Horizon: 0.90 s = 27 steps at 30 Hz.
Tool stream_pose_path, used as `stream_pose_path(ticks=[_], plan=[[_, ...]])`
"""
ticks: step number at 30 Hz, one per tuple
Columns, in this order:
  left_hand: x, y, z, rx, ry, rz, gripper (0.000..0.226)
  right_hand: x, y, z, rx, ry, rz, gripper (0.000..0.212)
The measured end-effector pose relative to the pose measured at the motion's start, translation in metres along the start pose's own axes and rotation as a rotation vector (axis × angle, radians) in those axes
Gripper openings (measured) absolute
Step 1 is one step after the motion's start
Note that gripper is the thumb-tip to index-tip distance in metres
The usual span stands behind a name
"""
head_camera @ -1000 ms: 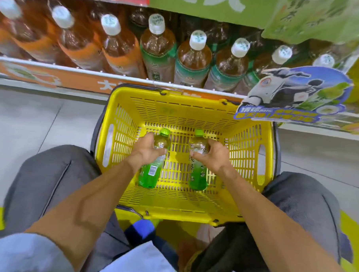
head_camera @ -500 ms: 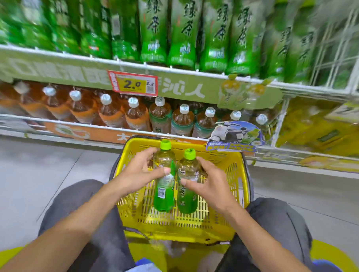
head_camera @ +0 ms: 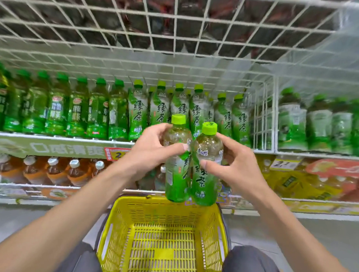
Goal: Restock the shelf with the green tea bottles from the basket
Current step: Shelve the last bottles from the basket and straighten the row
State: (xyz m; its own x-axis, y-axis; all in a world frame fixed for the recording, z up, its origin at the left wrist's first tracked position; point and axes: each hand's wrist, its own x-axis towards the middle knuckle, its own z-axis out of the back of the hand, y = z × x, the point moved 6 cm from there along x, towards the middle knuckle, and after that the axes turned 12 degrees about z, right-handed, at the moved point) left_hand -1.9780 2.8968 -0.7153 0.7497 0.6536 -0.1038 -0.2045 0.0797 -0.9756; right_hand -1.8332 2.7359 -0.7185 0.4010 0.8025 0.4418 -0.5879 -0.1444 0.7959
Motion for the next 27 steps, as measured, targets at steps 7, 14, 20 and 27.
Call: stream_pose_path(ticks=[7,14,20,27], plan=[[0.071,-0.089,-0.037,0.019,-0.082,-0.098,0.097,0.07,0.017,0.08,-0.096,-0.107,0.049,0.06],[0.127,-0.112,-0.074,0.051,-0.091,-0.04,0.092,0.111,-0.027,0.121,-0.108,-0.139,-0.092,0.047],[0.153,-0.085,-0.092,0.083,-0.048,0.01,0.049,0.123,-0.063,0.127,-0.085,-0.141,-0.135,0.053],[0.181,-0.093,-0.091,0.325,-0.018,0.036,0.025,0.139,-0.092,0.132,-0.072,-0.061,-0.192,0.06]])
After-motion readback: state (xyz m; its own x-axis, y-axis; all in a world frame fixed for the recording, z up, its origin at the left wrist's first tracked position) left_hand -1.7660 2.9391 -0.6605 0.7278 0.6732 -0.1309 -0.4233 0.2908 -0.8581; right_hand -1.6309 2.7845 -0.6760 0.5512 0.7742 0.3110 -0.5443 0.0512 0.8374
